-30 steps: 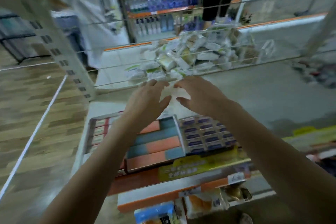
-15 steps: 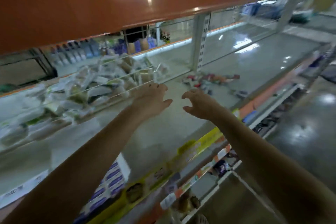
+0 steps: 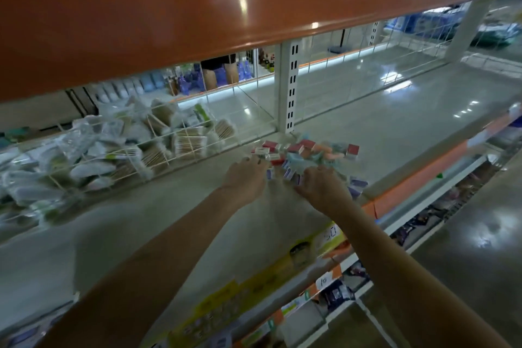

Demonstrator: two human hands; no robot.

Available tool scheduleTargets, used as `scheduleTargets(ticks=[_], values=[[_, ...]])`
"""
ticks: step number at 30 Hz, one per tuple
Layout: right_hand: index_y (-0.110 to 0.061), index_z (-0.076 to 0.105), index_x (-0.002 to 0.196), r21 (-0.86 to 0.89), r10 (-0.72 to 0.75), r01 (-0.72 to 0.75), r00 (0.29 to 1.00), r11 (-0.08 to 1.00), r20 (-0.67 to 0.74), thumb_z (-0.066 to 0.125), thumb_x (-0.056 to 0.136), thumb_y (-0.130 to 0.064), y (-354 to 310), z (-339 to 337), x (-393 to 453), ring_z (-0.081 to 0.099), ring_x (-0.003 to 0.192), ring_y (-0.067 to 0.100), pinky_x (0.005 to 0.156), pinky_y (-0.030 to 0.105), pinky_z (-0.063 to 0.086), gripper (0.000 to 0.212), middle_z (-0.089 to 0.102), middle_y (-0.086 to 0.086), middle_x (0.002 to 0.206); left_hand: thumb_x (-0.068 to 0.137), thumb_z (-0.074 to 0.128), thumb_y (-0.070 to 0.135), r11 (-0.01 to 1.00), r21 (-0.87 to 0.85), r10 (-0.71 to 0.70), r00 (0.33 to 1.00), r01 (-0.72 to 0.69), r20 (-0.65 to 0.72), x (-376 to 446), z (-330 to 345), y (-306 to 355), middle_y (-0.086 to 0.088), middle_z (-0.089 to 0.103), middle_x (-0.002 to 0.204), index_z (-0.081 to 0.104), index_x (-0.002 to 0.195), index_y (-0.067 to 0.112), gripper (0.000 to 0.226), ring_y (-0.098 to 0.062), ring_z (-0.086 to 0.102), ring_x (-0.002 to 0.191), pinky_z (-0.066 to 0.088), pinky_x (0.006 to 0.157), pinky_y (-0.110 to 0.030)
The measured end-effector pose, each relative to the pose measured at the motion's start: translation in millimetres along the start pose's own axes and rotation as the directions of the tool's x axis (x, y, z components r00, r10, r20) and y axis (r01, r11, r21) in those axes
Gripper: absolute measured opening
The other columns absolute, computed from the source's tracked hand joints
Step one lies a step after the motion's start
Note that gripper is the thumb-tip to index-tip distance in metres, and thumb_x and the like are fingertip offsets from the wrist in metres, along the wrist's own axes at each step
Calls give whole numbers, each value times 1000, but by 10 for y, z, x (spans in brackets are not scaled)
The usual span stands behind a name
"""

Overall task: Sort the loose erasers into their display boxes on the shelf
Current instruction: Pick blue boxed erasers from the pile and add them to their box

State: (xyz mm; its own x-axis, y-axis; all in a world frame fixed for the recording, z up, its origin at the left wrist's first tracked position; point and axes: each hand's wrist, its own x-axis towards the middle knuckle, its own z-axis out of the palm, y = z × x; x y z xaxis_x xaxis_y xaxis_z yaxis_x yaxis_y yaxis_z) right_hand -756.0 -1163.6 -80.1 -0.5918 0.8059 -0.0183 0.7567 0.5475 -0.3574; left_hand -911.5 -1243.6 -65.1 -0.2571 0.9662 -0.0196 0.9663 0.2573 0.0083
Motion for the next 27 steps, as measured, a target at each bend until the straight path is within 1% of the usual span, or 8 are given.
scheduleTargets(ticks=[2, 4, 9, 13, 16, 20, 25, 27], values=[[-5, 55, 110, -35, 11, -11, 1000, 999, 10, 49, 90, -49, 26, 53, 57, 47, 112, 33, 91, 38, 38, 49, 52, 17, 119, 92, 46, 16, 1000, 10, 0, 1000, 0, -26, 59, 117, 11, -9, 49, 127, 45, 129, 19, 38, -27, 50, 111, 42, 85, -38], [-7, 56, 108, -38, 4, -5, 1000, 999, -29, 51, 89, -49, 66, 93, 87, 46, 112, 31, 92, 38, 39, 46, 51, 14, 120, 91, 47, 15, 1000, -10, 2, 998, -3, -59, 84, 224, 22, -6, 49, 126, 45, 132, 24, 42, -26, 50, 110, 44, 83, -37], [-8, 56, 110, 16, -16, 18, 993, 1000, -118, 51, 90, -35, 136, 148, 74, 43, 114, 28, 92, 38, 38, 33, 50, 12, 120, 91, 49, 16, 1000, -20, 2, 986, -6, -164, 71, 318, 7, -7, 54, 119, 52, 130, 23, 40, -27, 50, 107, 44, 78, -35], [-8, 59, 110, 70, -31, 40, 992, 997, -119, 53, 88, -23, 197, 120, 96, 47, 110, 28, 89, 37, 40, 27, 55, 13, 114, 90, 54, 26, 998, -59, -41, 975, 29, -216, 6, 308, -17, -4, 52, 116, 60, 118, 22, 28, -23, 47, 109, 43, 80, -34], [-8, 61, 112, 167, -65, 81, 993, 983, -100, 57, 86, -19, 226, 80, 82, 52, 101, 26, 84, 33, 42, 28, 58, 12, 110, 89, 56, 32, 994, -100, -62, 975, 41, -214, -76, 275, -31, 0, 57, 111, 61, 110, 22, 24, -20, 46, 106, 40, 82, -31], [-13, 63, 113, 245, -233, 243, 970, 938, -70, 63, 84, -21, 141, 71, -4, 56, 92, 17, 75, 22, 38, 30, 61, 5, 106, 89, 57, 32, 979, -182, -133, 962, 91, -238, -294, 210, -61, 0, 64, 101, 62, 105, 20, 20, -19, 50, 98, 35, 75, -27], [-13, 64, 111, 305, -426, 432, 900, 849, -88, 64, 84, -15, -233, 103, -150, 52, 90, 10, 77, 17, 38, 28, 59, 0, 102, 88, 60, 30, 933, -299, -298, 895, 200, -332, -764, 129, -198, 5, 64, 102, 63, 105, 23, 18, -14, 50, 96, 37, 77, -23], [-12, 65, 108, 325, -490, 493, 866, 807, -98, 65, 83, -12, -430, 118, -200, 53, 88, 10, 78, 18, 41, 25, 57, -2, 98, 88, 60, 30, 917, -318, -347, 872, 239, -346, -998, 106, -284, 5, 64, 100, 65, 105, 23, 19, -14, 50, 95, 38, 77, -23]])
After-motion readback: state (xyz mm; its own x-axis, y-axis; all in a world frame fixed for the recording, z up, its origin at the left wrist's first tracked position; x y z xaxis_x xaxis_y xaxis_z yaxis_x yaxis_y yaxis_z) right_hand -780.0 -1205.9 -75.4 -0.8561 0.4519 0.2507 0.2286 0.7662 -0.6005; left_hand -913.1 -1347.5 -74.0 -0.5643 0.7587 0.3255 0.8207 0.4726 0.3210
